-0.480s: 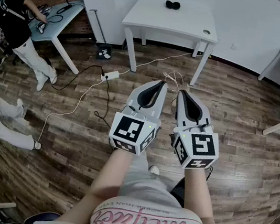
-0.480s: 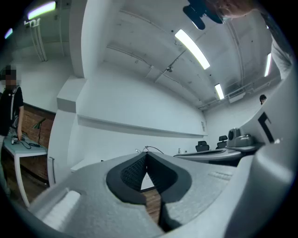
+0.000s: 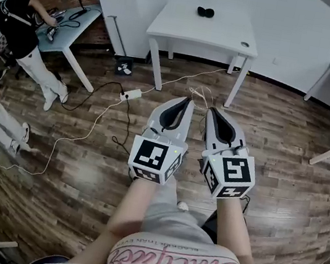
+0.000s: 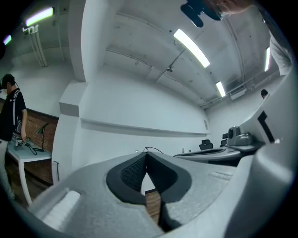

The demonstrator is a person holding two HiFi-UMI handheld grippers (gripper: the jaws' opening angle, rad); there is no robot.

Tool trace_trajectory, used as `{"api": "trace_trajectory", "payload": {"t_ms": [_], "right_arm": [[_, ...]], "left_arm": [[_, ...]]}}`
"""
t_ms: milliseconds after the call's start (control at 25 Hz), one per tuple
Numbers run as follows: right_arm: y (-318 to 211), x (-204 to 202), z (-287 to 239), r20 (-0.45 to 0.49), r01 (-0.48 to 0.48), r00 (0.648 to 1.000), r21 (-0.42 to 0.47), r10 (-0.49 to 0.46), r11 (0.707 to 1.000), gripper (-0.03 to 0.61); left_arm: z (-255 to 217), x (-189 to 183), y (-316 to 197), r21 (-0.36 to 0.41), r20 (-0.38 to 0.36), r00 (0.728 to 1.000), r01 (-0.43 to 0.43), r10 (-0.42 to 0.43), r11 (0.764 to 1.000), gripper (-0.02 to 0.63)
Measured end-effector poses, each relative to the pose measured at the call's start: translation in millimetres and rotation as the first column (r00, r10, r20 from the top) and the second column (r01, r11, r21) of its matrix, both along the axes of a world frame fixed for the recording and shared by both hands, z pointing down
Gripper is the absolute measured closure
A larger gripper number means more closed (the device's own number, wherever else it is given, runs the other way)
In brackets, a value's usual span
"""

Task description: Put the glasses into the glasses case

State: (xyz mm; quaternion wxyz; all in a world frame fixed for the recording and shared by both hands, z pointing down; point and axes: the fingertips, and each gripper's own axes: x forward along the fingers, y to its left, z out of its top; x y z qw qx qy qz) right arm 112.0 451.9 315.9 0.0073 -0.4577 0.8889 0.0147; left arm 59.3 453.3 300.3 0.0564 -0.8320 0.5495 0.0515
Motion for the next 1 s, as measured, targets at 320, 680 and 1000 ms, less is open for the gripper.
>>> {"api": "trace_trajectory", "payload": {"t_ms": [320,680,1000], "right_arm": [[-62,-21,1,0.013,-0.009,1.000,-0.012,0.009,1.000,0.566],[-163,-39,-7,0.010,-0.021,1.000,-0.012,0.021,1.000,0.565],[-247,-61,-4,0.002,-0.029,1.000,-0.041,0.029,0.999,0.565]], "left_arm": [[0,-29,-65,-0.006,-0.020,1.000,0.004,-0.004,1.000,0.609],[-8,-45,-171,-0.010,-0.007,1.000,-0.030,0.030,1.000,0.609],[-5,-65,-255,-0.039,0.010,0.999,-0.045,0.046,0.998,0.609]]}}
